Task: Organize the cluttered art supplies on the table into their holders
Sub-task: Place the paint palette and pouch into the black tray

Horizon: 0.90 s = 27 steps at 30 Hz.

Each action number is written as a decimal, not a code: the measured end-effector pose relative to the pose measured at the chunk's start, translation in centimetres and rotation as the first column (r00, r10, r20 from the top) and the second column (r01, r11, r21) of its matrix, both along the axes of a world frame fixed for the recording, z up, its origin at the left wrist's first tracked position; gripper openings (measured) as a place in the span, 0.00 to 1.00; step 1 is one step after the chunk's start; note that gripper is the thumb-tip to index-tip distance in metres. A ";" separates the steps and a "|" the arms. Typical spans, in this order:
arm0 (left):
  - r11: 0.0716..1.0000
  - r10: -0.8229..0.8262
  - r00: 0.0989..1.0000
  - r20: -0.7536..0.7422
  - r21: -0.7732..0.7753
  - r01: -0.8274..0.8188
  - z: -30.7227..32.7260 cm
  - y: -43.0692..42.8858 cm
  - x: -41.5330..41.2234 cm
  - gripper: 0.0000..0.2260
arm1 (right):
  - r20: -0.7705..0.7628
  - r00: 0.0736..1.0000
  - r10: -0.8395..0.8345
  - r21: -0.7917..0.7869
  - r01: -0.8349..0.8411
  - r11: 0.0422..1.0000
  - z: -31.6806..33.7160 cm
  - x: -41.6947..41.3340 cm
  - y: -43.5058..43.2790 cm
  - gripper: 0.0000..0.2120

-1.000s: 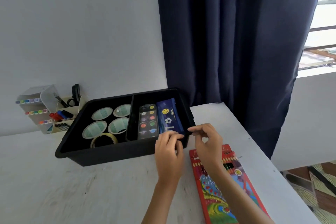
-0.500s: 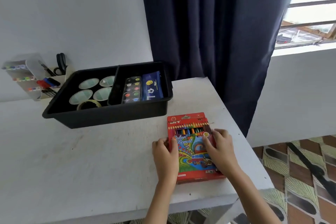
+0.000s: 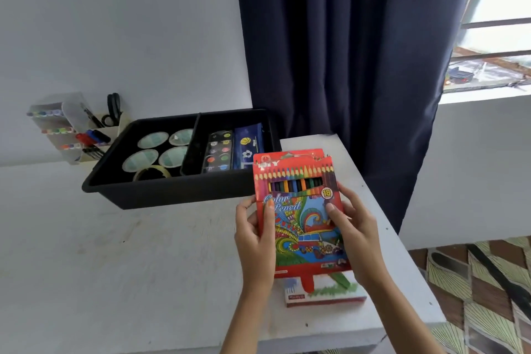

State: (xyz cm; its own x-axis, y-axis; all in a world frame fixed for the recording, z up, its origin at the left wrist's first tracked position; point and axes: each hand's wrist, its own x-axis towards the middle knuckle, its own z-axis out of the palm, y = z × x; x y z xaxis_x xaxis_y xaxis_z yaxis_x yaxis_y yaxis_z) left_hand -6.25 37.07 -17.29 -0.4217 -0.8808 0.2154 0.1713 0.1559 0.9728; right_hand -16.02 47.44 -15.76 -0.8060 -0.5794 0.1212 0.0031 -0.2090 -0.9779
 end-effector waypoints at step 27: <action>0.991 0.030 0.836 0.548 -0.126 0.047 4.1 -22.3 -4.7 0.13 | -0.151 0.988 -0.024 0.465 0.093 0.880 3.0 -5.9 -24.2 0.18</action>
